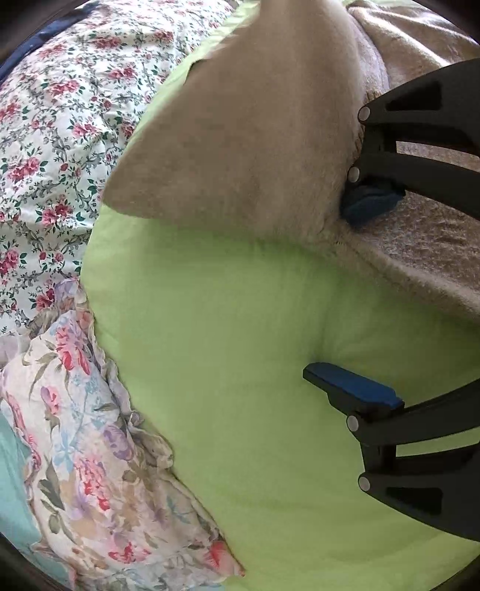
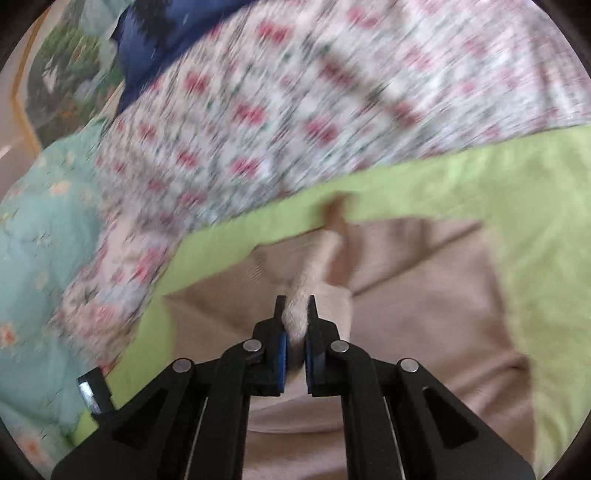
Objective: Fold small clothes
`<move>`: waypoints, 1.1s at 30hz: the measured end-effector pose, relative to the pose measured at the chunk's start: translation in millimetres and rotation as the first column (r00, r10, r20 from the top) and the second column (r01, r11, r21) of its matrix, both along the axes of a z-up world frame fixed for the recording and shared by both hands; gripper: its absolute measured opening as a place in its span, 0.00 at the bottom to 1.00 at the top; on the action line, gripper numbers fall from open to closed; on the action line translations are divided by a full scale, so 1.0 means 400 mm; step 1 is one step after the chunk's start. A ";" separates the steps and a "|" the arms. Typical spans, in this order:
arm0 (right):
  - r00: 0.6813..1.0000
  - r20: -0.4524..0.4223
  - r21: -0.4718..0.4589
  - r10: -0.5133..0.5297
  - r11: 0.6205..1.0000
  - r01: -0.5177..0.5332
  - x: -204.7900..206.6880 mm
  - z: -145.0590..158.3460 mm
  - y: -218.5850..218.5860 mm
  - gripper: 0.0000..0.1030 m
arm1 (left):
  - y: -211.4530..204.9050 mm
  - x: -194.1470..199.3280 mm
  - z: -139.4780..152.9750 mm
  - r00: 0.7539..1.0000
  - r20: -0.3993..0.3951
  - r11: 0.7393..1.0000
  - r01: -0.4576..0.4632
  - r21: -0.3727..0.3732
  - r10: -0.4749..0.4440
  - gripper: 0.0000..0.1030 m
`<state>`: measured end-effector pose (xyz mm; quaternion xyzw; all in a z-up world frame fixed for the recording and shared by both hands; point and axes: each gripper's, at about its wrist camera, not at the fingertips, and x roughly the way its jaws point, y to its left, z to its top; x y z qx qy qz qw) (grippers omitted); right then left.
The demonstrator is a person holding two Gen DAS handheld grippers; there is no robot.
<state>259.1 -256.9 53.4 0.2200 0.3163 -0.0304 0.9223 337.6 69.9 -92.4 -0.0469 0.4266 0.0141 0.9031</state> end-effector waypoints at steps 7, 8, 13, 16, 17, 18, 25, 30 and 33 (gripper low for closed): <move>0.999 -0.050 0.043 0.005 0.999 -0.003 0.045 -0.107 -0.061 0.39 | 0.057 -0.011 -0.002 0.999 0.017 0.993 -0.041 -0.107 0.043 0.71; 0.999 -0.049 0.044 -0.022 0.999 0.024 0.020 -0.123 -0.088 0.39 | 0.064 -0.011 -0.003 0.999 0.015 0.991 -0.041 -0.128 0.043 0.71; 0.990 -0.117 0.093 -0.081 0.991 0.092 -0.040 -0.204 -0.224 0.39 | 0.062 -0.036 0.004 0.999 -0.019 0.993 0.030 -0.118 -0.033 0.71; 0.984 -0.169 0.154 -0.058 0.984 0.085 -0.033 -0.254 -0.276 0.39 | 0.059 -0.077 0.015 0.995 -0.031 0.990 0.087 -0.108 -0.091 0.70; 0.982 -0.180 0.166 -0.055 0.982 0.085 -0.027 -0.263 -0.283 0.39 | 0.068 -0.093 0.031 0.992 -0.015 0.979 0.125 -0.161 -0.129 0.70; 0.981 -0.189 0.188 -0.044 0.979 0.080 -0.018 -0.277 -0.287 0.40 | 0.073 -0.097 0.044 0.990 -0.004 0.972 0.138 -0.191 -0.141 0.70; 0.979 -0.205 0.198 -0.003 0.979 0.044 0.008 -0.312 -0.250 0.48 | 0.032 0.123 0.067 0.982 -0.054 0.966 0.167 -0.197 -0.181 0.82; 0.981 -0.192 0.224 0.040 0.975 0.004 0.023 -0.309 -0.241 0.08 | -0.022 0.256 0.010 0.979 -0.115 0.978 0.152 -0.141 -0.169 0.82; 0.995 -0.073 0.189 0.068 0.980 -0.053 0.006 -0.205 -0.231 0.08 | -0.057 0.257 0.004 0.990 -0.076 0.992 0.122 0.006 -0.121 0.77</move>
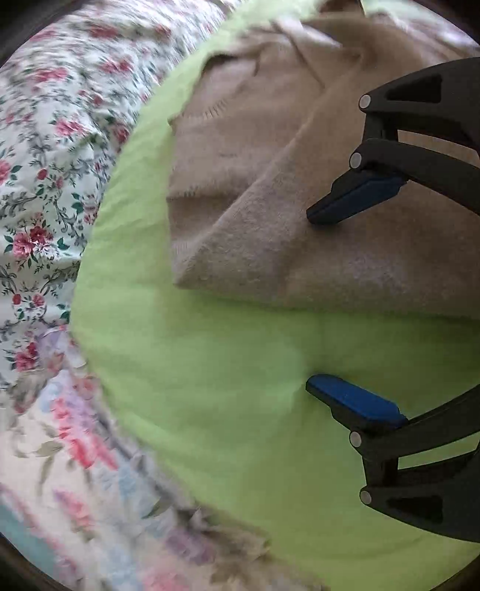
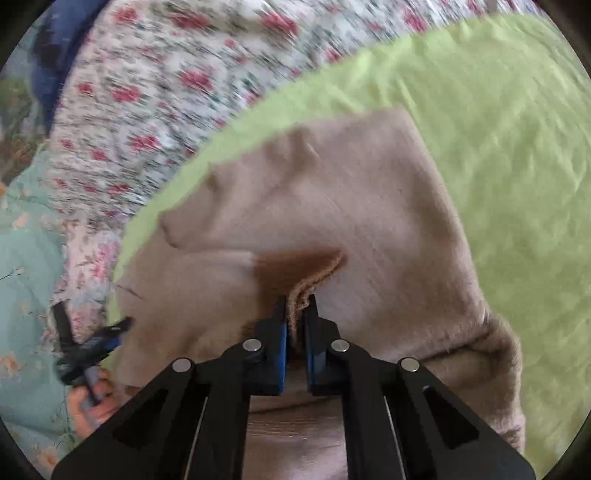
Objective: Fold small clothes
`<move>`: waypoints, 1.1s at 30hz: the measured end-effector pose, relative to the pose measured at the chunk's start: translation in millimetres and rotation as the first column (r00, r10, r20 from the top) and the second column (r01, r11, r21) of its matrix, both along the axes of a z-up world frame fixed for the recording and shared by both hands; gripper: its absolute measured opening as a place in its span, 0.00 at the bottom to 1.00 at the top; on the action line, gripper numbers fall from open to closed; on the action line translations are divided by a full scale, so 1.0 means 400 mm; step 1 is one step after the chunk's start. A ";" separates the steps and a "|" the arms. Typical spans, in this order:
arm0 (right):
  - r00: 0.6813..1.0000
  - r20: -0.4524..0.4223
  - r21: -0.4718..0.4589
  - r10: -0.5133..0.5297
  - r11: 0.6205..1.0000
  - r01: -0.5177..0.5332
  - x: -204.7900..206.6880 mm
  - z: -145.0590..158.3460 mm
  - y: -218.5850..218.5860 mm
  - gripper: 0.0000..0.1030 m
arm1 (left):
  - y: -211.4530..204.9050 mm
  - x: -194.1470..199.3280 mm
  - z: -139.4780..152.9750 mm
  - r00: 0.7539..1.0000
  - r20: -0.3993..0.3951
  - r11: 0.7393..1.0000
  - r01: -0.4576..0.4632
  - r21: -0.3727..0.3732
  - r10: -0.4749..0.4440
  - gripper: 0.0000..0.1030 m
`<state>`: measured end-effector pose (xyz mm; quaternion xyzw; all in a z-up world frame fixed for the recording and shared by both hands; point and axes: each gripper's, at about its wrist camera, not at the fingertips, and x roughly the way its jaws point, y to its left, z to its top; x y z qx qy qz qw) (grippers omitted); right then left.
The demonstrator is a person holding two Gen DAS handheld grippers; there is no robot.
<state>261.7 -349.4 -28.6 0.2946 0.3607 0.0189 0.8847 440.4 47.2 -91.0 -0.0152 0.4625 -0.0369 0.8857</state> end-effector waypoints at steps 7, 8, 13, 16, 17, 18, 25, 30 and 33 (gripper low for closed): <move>0.993 0.113 -0.139 -0.014 0.990 0.030 -0.084 0.106 -0.038 0.08 | 0.022 -0.010 -0.007 0.990 0.067 0.991 -0.128 0.033 0.125 0.74; 0.998 0.058 -0.134 -0.021 0.991 0.028 -0.072 0.063 -0.050 0.07 | 0.026 -0.006 -0.008 0.989 0.067 0.990 -0.136 0.034 0.134 0.74; 0.988 -0.153 -0.130 -0.038 0.991 0.018 -0.058 -0.083 -0.068 0.09 | 0.031 -0.010 -0.011 0.988 0.072 0.989 -0.140 0.037 0.137 0.75; 0.983 -0.146 -0.202 -0.113 0.976 0.083 -0.093 -0.058 -0.064 0.09 | 0.035 -0.012 -0.005 0.990 0.057 0.992 -0.129 0.012 0.128 0.75; 0.984 -0.123 -0.235 -0.132 0.967 0.100 -0.100 -0.036 -0.059 0.10 | 0.037 -0.012 0.001 0.992 0.049 0.994 -0.113 -0.012 0.113 0.73; 0.987 -0.101 -0.234 -0.124 0.967 0.098 -0.101 -0.021 -0.060 0.14 | 0.042 -0.020 0.011 0.994 0.044 0.995 -0.095 -0.034 0.096 0.72; 0.996 -0.094 -0.191 -0.001 0.982 -0.017 0.000 -0.020 -0.083 0.53 | 0.000 0.054 0.050 0.996 -0.006 0.996 0.085 -0.027 -0.085 0.82; 0.978 -0.180 -0.222 0.102 0.965 -0.141 0.027 -0.072 -0.055 0.55 | -0.044 0.123 0.043 0.983 -0.039 0.984 0.180 0.020 -0.179 0.76; 0.973 -0.186 -0.245 0.135 0.953 -0.179 0.022 -0.095 -0.044 0.52 | -0.055 0.114 0.040 0.974 0.002 0.974 0.225 0.009 -0.225 0.09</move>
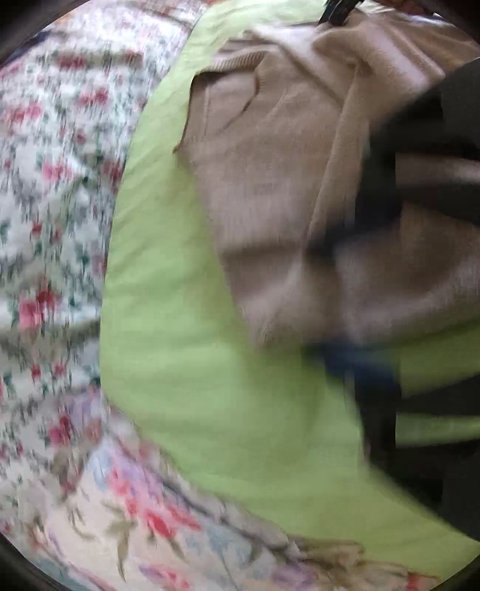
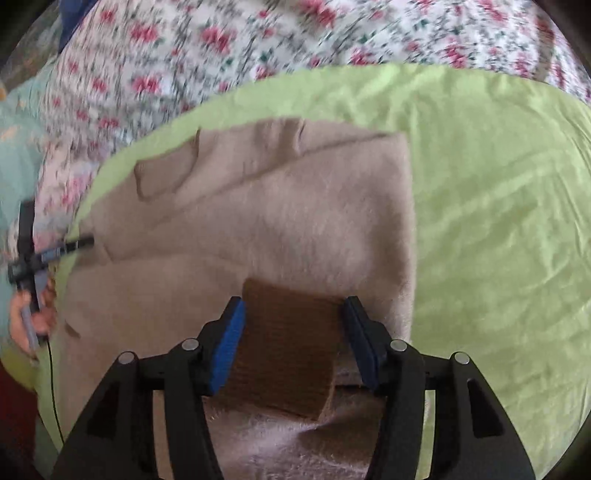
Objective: Fold small clothes
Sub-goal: 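Grasp the brown ribbed hem with the right tool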
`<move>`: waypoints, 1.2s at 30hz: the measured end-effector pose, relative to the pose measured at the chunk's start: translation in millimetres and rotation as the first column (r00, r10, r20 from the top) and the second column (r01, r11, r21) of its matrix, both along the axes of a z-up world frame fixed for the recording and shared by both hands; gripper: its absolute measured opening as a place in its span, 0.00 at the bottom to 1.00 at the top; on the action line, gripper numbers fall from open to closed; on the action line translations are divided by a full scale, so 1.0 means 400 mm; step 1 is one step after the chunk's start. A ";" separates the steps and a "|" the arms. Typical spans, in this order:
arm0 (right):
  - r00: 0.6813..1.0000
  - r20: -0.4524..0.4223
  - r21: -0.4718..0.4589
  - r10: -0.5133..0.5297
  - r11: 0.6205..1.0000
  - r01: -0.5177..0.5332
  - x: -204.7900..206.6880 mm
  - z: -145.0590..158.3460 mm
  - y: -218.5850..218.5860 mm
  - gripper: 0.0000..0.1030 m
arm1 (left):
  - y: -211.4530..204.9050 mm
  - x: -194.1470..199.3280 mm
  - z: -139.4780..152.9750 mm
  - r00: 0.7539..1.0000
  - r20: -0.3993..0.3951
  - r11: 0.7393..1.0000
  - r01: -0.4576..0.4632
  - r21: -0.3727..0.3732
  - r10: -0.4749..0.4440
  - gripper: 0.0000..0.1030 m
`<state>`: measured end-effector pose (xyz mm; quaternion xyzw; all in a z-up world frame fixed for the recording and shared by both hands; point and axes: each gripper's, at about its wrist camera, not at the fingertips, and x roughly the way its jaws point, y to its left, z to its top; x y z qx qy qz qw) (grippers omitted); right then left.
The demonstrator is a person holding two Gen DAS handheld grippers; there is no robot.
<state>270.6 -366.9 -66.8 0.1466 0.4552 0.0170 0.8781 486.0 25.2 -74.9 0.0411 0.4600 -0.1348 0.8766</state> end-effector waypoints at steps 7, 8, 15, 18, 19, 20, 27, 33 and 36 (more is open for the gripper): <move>0.982 0.187 0.077 -0.034 0.997 0.020 -0.047 0.070 -0.027 0.09 | 0.022 -0.041 0.061 0.971 0.199 0.991 -0.125 -0.049 0.133 0.08; 0.975 0.215 0.084 -0.054 0.996 0.037 -0.055 0.083 -0.035 0.09 | 0.019 -0.021 0.048 0.973 0.181 0.990 -0.139 -0.027 0.141 0.08; 0.989 0.029 -0.043 -0.145 0.988 0.146 -0.017 -0.011 -0.030 0.16 | 0.010 0.010 -0.001 0.976 0.121 0.981 -0.187 0.044 0.180 0.15; 0.979 0.101 -0.027 -0.178 0.983 0.181 -0.056 0.030 -0.019 0.17 | 0.008 -0.009 0.022 0.980 0.105 0.983 -0.176 0.052 0.169 0.18; 0.979 0.136 -0.010 -0.153 0.988 0.156 -0.068 0.048 -0.007 0.19 | 0.008 -0.016 0.031 0.979 0.103 0.982 -0.180 0.057 0.173 0.19; 0.981 0.154 0.020 -0.121 0.993 0.120 -0.075 0.057 0.006 0.22 | 0.012 -0.029 0.039 0.980 0.098 0.982 -0.180 0.056 0.174 0.20; 0.990 0.030 0.064 -0.139 0.989 0.136 -0.105 0.027 -0.008 0.47 | 0.078 -0.258 0.065 0.983 0.067 0.986 -0.169 0.001 0.169 0.41; 0.984 0.140 0.127 -0.109 0.988 0.092 -0.258 0.125 -0.003 0.47 | 0.132 -0.520 0.057 0.989 0.020 0.984 -0.147 -0.097 0.150 0.60; 0.987 0.141 0.125 -0.083 0.990 0.065 -0.335 0.134 0.008 0.48 | 0.151 -0.635 0.032 0.989 -0.019 0.980 -0.148 -0.134 0.146 0.64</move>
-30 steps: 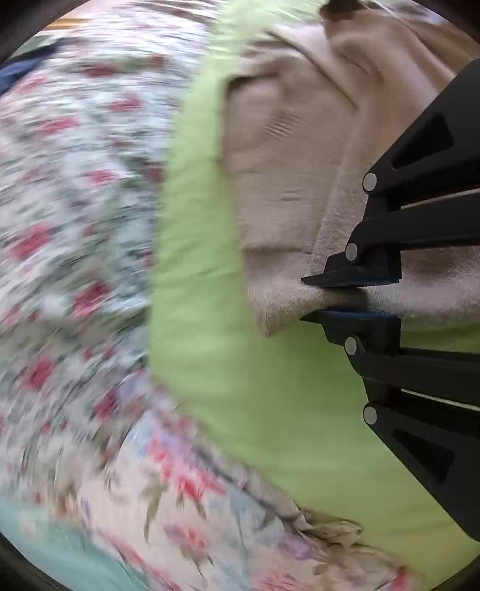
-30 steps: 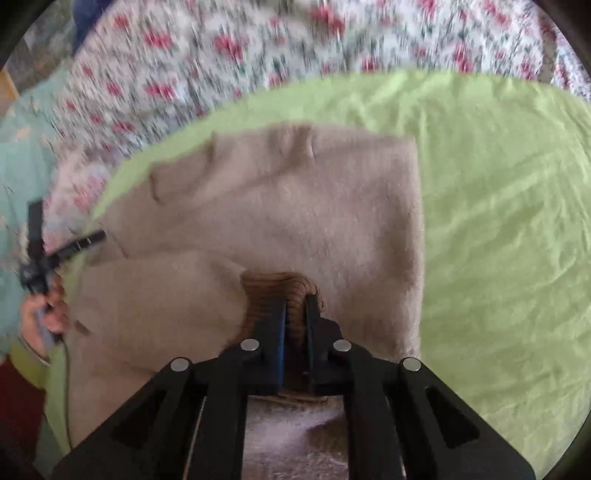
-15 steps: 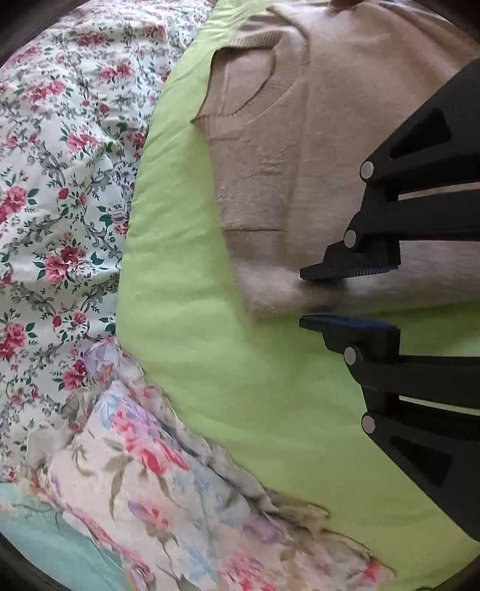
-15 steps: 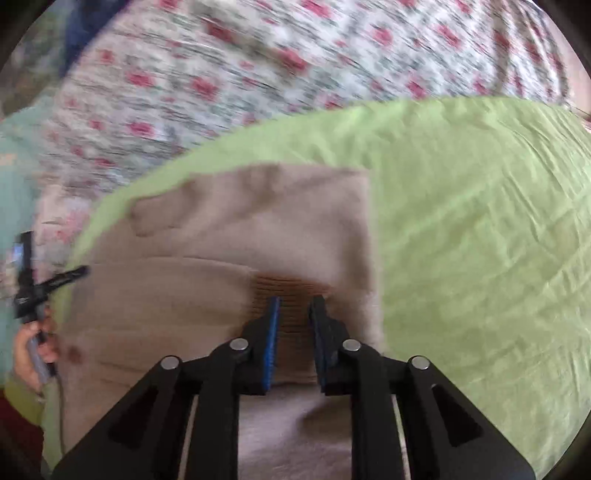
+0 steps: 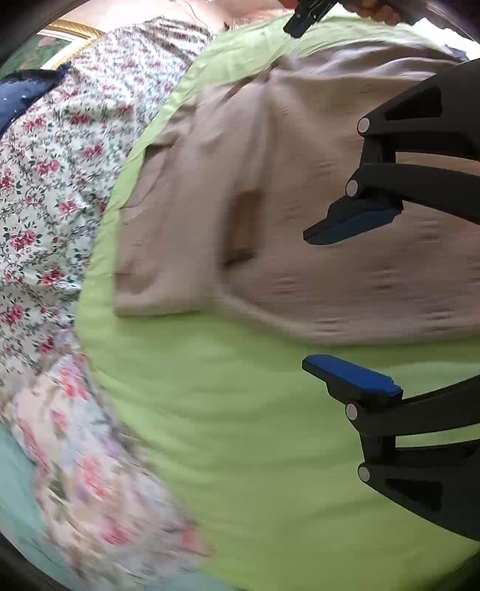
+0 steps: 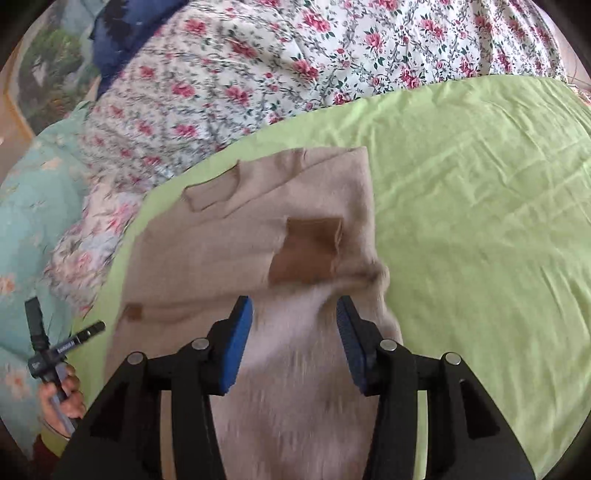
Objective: Fold small clothes
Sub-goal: 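Grasp the brown ribbed hem with the right tool, then grasp the hem with the left tool while the right tool holds it, lift toward the collar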
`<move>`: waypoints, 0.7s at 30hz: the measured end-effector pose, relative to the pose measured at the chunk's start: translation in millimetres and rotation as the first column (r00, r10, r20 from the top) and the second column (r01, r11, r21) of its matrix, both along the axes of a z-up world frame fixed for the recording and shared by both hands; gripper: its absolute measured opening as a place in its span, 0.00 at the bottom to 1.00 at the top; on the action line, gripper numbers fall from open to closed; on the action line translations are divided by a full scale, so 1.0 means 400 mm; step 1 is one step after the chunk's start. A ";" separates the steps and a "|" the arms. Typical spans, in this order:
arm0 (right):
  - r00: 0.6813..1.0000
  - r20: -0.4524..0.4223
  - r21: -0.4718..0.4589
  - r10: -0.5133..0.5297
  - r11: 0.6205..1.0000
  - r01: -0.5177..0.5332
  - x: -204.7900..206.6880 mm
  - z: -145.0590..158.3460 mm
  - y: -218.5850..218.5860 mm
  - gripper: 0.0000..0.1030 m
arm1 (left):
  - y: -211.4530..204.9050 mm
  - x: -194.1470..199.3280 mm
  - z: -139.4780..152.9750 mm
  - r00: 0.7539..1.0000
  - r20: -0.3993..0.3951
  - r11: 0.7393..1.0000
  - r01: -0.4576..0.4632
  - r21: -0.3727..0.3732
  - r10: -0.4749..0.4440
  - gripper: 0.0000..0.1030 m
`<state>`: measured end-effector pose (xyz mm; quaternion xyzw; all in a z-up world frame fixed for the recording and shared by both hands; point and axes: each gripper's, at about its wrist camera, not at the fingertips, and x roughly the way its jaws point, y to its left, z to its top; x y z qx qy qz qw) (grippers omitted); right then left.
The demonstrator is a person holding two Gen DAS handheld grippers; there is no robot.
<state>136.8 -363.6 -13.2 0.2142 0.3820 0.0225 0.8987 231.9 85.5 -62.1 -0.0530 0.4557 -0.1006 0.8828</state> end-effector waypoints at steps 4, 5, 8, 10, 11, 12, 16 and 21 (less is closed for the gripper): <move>0.999 -0.025 0.007 0.034 0.999 -0.034 -0.112 -0.027 0.010 0.51 | 0.026 -0.123 -0.025 1.000 -0.022 1.000 -0.015 -0.018 0.014 0.66; 0.999 -0.032 0.007 0.038 0.999 -0.038 -0.143 -0.032 0.012 0.51 | 0.032 -0.149 -0.029 1.000 -0.026 1.000 -0.016 -0.025 0.015 0.67; 0.998 -0.043 0.002 0.043 0.999 -0.043 -0.216 -0.051 0.015 0.51 | 0.050 -0.230 -0.047 0.999 -0.043 0.998 -0.013 -0.059 0.011 0.70; 0.998 -0.051 0.010 0.049 0.999 -0.049 -0.254 -0.061 0.012 0.51 | 0.053 -0.263 -0.061 0.999 -0.053 0.997 0.001 -0.074 -0.005 0.70; 0.997 -0.056 0.014 0.051 0.999 -0.050 -0.276 -0.066 0.010 0.51 | 0.055 -0.290 -0.071 0.998 -0.059 0.996 0.016 -0.083 -0.021 0.70; 0.997 -0.059 0.014 0.053 0.999 -0.052 -0.293 -0.068 0.009 0.51 | 0.052 -0.305 -0.077 0.997 -0.065 0.996 0.026 -0.089 -0.032 0.71; 0.996 -0.067 0.003 0.059 0.998 -0.059 -0.364 -0.076 -0.004 0.52 | 0.037 -0.374 -0.085 0.994 -0.064 0.994 0.082 -0.077 -0.087 0.75; 0.991 -0.098 0.013 0.094 0.996 -0.093 -0.439 -0.105 -0.005 0.52 | 0.036 -0.436 -0.097 0.983 -0.092 0.980 0.144 -0.136 -0.157 0.78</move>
